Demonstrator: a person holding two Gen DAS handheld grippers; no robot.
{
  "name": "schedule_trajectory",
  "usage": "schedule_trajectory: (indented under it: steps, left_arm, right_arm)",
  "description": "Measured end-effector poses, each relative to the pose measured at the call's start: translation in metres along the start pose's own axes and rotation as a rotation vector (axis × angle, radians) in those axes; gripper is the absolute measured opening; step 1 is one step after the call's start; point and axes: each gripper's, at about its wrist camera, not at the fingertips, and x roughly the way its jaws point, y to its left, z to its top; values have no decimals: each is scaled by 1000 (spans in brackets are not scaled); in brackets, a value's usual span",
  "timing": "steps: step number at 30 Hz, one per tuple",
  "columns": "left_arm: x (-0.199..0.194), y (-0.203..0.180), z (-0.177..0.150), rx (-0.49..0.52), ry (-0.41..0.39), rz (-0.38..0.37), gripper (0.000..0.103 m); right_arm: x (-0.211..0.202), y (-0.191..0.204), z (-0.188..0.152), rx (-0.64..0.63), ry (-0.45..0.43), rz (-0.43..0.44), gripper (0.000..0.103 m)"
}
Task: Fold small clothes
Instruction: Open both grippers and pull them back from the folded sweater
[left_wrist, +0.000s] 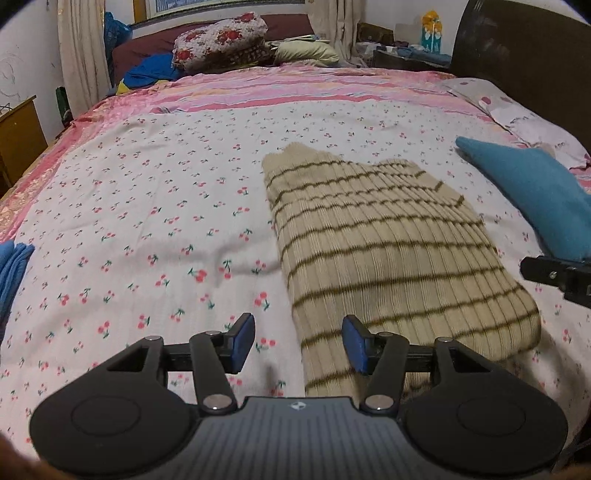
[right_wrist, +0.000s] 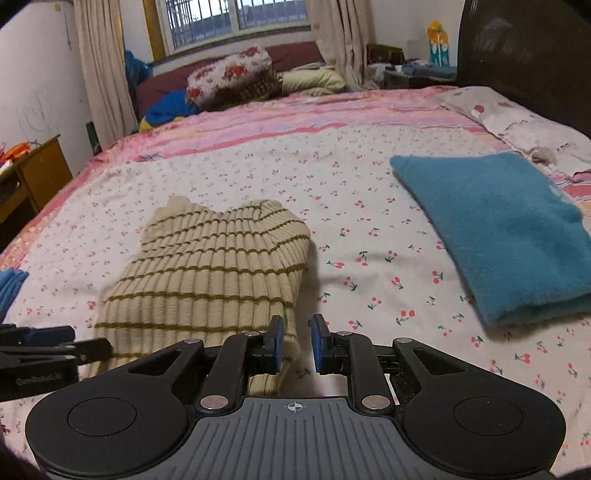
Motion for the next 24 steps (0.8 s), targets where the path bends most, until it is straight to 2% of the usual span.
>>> schedule_trajectory:
  steps: [10, 13, 24]
  left_arm:
    - [-15, -1, -22, -16, 1, 15, 74]
    - [-16, -2, -28, -9, 3, 26, 77]
    - [-23, -10, -41, 30, 15, 68, 87]
  right_arm:
    - [-39, 24, -31, -62, -52, 36, 26]
    - [-40, 29, -37, -91, -51, 27, 34]
    - [-44, 39, -54, -123, -29, 49, 34]
